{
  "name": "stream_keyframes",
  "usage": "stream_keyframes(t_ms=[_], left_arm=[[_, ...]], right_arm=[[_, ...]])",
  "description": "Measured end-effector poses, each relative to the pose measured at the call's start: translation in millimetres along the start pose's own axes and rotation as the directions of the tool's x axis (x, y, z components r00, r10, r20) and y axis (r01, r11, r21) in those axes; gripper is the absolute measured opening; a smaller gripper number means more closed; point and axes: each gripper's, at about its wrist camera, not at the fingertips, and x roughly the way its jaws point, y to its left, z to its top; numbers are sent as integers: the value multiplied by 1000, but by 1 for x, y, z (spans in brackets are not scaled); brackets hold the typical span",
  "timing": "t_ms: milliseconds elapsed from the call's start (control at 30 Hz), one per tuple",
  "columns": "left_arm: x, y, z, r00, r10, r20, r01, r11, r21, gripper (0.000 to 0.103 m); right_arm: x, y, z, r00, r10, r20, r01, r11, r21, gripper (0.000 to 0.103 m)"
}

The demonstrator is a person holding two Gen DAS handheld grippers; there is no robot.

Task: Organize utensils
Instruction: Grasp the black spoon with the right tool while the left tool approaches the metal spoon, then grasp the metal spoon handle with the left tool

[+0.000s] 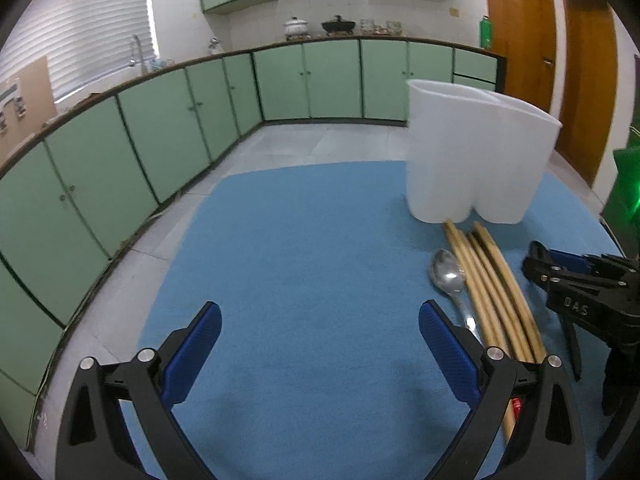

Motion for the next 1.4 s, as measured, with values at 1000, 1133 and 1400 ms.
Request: stream_keyframes(t_ms=[1000, 1133, 1400], left_arm=[[46, -35, 12, 984, -53, -168, 63, 996, 57, 98], [50, -14, 14, 986, -9, -169, 12, 1000, 21, 98], [55, -14, 25, 987, -40, -158, 45, 999, 31, 96]], right_arm=[[-12, -16, -11, 999, 38, 9, -38, 999, 13, 34], [-12, -17, -13, 1000, 6, 11, -6, 1000, 4, 34], [-8, -22, -7, 1000, -25, 7, 25, 1000, -10, 35]])
